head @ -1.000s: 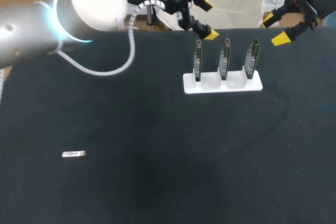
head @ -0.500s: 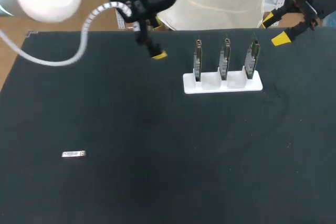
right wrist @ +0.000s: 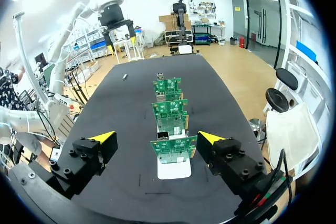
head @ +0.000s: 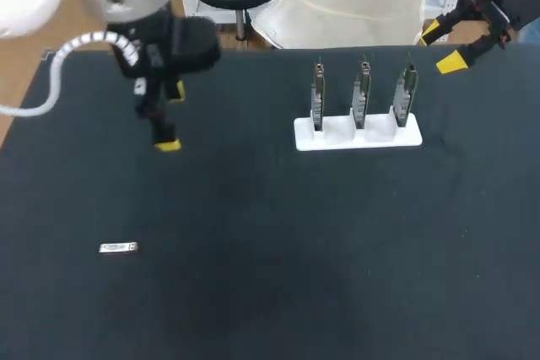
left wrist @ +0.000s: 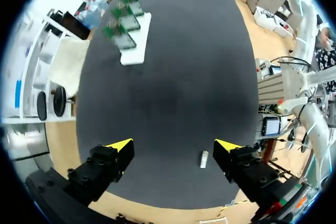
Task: Pick up the optical module with the left hand, and insert it into the network port with the right hand.
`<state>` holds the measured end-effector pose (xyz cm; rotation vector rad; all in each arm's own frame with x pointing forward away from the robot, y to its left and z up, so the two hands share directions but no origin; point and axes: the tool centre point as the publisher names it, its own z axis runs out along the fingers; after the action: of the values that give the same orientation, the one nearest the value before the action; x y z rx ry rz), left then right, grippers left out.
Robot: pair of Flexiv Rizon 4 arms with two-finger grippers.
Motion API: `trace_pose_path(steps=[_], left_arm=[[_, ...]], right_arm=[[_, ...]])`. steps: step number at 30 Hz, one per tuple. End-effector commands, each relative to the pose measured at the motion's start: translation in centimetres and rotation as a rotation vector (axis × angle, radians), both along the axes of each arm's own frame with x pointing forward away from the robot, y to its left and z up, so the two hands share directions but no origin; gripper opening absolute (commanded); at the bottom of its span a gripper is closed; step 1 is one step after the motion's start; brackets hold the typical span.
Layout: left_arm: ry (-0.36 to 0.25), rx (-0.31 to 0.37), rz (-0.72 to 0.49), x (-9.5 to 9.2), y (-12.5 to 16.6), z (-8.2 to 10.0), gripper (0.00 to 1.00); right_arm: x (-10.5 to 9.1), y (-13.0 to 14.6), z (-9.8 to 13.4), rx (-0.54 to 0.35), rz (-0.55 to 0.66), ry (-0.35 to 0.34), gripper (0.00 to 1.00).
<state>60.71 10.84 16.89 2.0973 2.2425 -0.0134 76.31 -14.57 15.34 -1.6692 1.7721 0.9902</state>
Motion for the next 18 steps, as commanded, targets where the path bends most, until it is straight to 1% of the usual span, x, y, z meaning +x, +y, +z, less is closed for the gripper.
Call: trace_pose_path(steps=[1, 2, 6, 8, 10, 11, 14, 18], left_arm=[[-0.025, -0.037, 0.021, -3.0, 3.0, -1.9, 1.0], [-0.023, -0.041, 0.044, -3.6, 3.4, -2.3, 1.0], [-0.007, -0.065, 0.049, -5.7, 4.1, -4.1, 1.0], [-0.001, -0.07, 0.061, -6.6, 4.3, -5.1, 1.0], [0.006, -0.061, 0.079, -7.5, 4.4, -6.5, 1.0], [0.006, -0.073, 0.091, -7.9, 4.5, -7.1, 1.0], [0.011, -0.103, 0.12, -9.0, 4.8, -8.7, 1.0], [0.022, -0.102, 0.154, -9.9, 5.4, -10.3, 1.0]], right_arm=[[-0.2, 0.0, 0.0, -0.001, -0.003, -0.004, 1.0], [-0.2, 0.0, 0.0, -0.001, -0.003, -0.004, 1.0], [-0.2, 0.0, 0.0, -0.001, -0.003, -0.004, 1.0], [-0.2, 0.0, 0.0, -0.001, -0.003, -0.004, 1.0], [-0.2, 0.0, 0.0, -0.001, -0.003, -0.004, 1.0], [-0.2, 0.0, 0.0, -0.001, -0.003, -0.004, 1.0], [-0.2, 0.0, 0.0, -0.001, -0.003, -0.004, 1.0], [-0.2, 0.0, 0.0, -0.001, -0.003, -0.004, 1.0]])
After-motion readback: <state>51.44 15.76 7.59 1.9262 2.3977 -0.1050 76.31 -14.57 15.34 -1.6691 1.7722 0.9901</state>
